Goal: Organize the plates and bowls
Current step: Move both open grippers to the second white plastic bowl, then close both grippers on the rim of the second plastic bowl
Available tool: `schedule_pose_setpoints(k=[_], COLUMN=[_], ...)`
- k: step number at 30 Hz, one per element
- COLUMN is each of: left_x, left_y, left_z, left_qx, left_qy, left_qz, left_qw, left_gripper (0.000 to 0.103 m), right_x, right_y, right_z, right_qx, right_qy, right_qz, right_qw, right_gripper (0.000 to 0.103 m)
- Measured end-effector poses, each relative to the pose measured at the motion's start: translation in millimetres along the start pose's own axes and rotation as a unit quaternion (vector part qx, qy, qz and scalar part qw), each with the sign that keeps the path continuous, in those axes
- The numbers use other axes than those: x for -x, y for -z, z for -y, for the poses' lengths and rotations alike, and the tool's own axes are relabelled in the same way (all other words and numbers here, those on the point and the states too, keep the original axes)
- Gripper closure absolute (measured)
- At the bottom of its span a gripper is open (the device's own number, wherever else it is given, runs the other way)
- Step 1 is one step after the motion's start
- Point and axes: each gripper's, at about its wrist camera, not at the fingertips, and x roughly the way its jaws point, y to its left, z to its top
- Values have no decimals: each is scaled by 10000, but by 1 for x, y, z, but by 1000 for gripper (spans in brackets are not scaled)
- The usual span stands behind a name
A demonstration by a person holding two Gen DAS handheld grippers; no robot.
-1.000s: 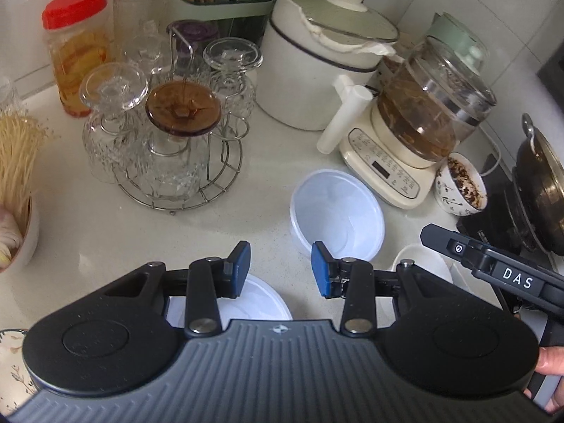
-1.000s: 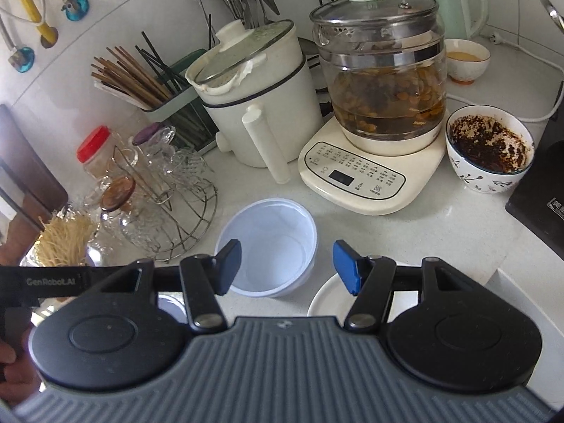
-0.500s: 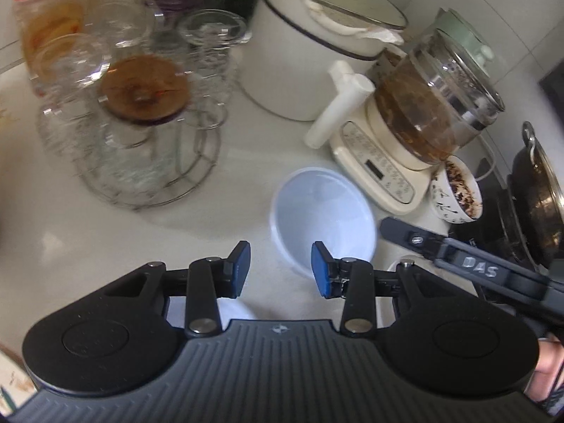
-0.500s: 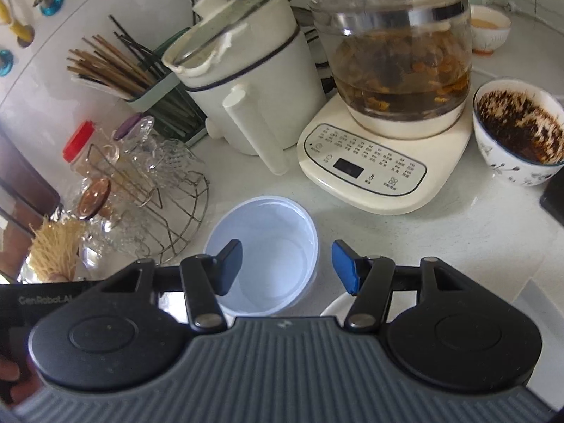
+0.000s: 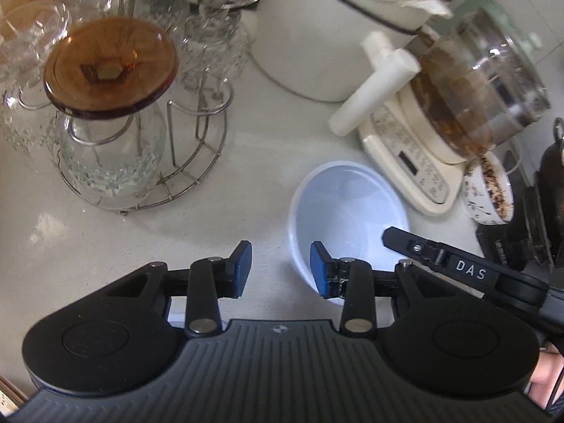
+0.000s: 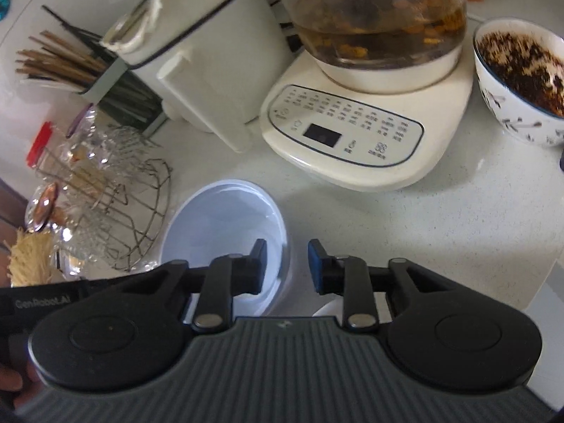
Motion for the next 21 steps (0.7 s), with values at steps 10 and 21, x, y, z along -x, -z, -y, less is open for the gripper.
schedule_pose_setpoints(k=[10, 21], left_x=[-14, -5], left_y=[-1, 0], left_z=[1, 13], left_qx=[-26, -214], left_qy=[145, 169], left_qz=[-50, 108], left_qw=[9999, 9996], left_gripper=[77, 92], right_x=[-1, 8], right_y=[0, 4], right_z=[2, -1], right_qx=[-50, -11], right_qy=[-22, -134], right_qz=[59, 195], right_qw=[10000, 9997], right_gripper=[92, 94])
